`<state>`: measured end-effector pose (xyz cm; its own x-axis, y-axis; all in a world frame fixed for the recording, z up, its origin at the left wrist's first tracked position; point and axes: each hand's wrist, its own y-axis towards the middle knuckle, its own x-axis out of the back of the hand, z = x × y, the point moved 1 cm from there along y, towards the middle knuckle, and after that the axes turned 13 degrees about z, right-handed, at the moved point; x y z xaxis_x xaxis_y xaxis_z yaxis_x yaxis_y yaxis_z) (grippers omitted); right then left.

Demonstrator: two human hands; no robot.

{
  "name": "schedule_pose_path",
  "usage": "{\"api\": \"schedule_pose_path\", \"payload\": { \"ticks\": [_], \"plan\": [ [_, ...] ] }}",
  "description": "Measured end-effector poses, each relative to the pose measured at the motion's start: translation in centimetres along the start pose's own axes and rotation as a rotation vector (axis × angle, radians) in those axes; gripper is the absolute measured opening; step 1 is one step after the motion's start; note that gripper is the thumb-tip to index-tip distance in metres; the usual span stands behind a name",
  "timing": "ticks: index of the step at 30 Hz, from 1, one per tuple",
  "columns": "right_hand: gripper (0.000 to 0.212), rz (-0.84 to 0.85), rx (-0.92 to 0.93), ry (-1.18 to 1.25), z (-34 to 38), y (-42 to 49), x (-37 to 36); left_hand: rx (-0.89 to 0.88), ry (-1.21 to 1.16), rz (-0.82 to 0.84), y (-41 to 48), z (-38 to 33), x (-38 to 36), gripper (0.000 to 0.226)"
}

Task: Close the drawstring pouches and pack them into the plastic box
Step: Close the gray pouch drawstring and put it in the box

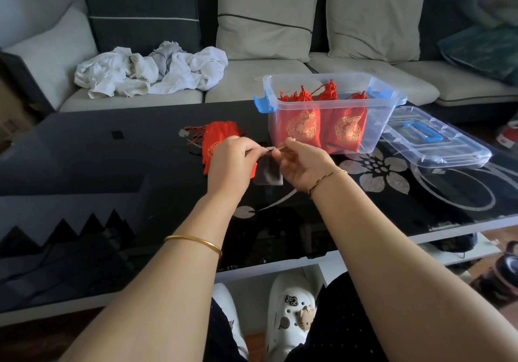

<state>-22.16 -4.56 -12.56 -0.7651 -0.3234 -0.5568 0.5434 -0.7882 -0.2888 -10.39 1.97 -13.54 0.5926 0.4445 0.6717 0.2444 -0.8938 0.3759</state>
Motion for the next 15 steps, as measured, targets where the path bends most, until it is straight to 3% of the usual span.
{"api": "schedule_pose_path", "payload": {
  "ticks": [5, 9, 11, 15],
  "plan": [
    [0.013, -0.094, 0.006, 0.135, -0.6, 0.3, 0.8, 0.161, 0.005, 0.121, 0.0, 0.1, 0.0, 0.032],
    [0.014, -0.115, -0.004, 0.196, -1.4, 0.6, 0.9, 0.376, -0.514, 0.118, 0.0, -1.2, 0.1, 0.031],
    [0.015, -0.104, -0.005, 0.186, -1.9, 0.8, 0.8, 0.392, -0.727, 0.109, 0.0, -1.6, 0.0, 0.030],
    [0.018, -0.082, 0.009, 0.129, -2.2, 0.8, 0.4, 0.329, -0.863, 0.146, 0.2, -2.0, -0.2, 0.030]
  ]
}}
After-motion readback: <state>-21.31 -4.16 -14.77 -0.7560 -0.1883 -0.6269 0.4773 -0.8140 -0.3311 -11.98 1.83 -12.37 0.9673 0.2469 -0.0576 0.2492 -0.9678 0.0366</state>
